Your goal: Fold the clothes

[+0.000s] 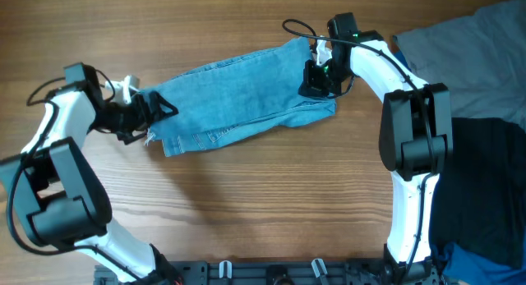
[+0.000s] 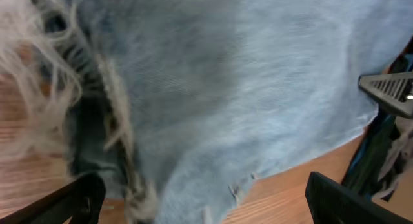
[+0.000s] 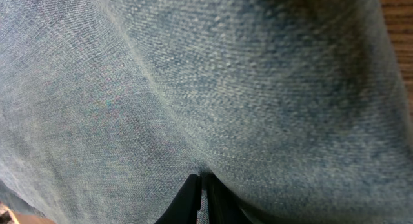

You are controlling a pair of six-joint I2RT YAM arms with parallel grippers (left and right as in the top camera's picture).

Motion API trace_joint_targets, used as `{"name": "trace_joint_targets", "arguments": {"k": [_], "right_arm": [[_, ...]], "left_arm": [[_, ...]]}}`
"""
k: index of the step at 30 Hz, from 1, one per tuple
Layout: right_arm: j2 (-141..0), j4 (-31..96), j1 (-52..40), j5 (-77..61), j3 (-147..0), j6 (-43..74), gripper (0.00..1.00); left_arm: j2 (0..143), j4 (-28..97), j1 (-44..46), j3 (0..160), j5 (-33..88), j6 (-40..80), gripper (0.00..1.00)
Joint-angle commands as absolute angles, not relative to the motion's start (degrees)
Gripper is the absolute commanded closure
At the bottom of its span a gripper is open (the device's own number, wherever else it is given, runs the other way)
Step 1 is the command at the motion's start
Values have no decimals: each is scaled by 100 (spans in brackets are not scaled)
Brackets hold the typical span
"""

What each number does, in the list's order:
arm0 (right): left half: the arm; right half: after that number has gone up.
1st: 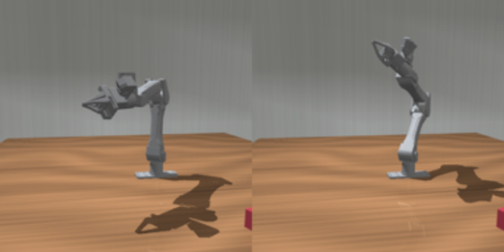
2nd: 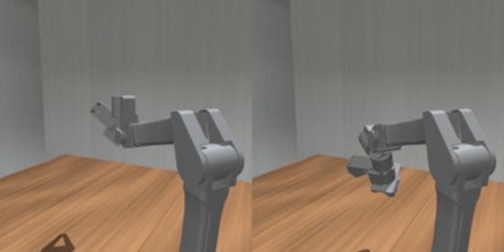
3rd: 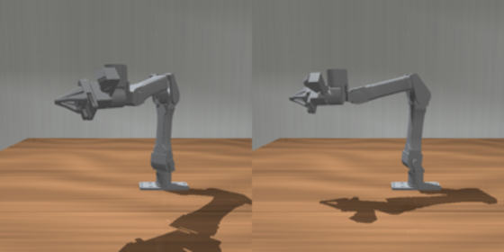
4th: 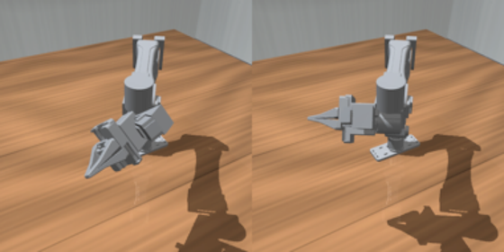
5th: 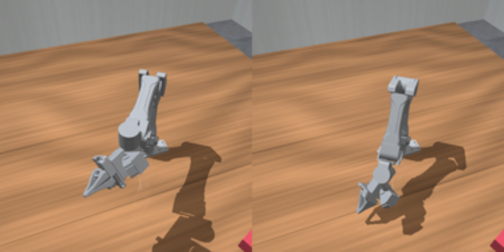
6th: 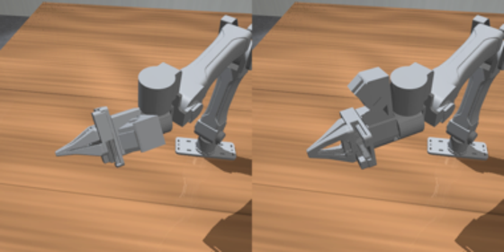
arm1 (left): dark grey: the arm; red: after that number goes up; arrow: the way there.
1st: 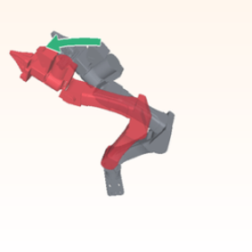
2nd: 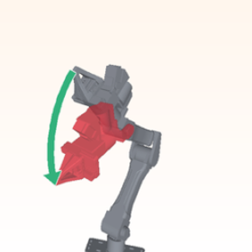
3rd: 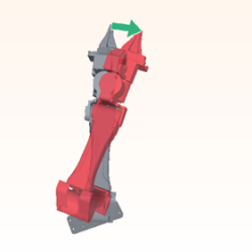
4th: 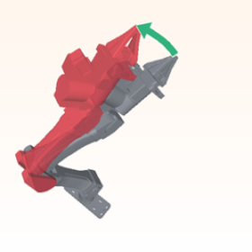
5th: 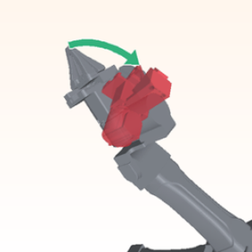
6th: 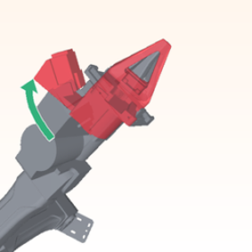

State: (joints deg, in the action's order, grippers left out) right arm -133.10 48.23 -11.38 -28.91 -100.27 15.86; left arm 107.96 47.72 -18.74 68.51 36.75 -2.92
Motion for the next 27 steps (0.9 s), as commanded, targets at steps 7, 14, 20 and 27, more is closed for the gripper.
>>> {"name": "trace_joint_targets", "arguments": {"k": [7, 14, 20, 27], "right_arm": [[-12860, 4797, -972, -3446, -10060, 567, 66], [-12481, 4978, -947, -3109, -10053, 318, 50], [-12516, 4816, -947, -3089, -10051, 320, 47], [-12525, 4733, -1094, -3089, -10047, 467, 48]], "left_arm": [[10567, 4740, -2141, 6720, 4847, -410, 12], [9935, 4803, -2445, 6672, 3636, -438, 0], [10562, 4246, -1975, 6372, 3653, -644, 0], [11378, 3476, -1131, 6372, 3618, -642, 0]]}}
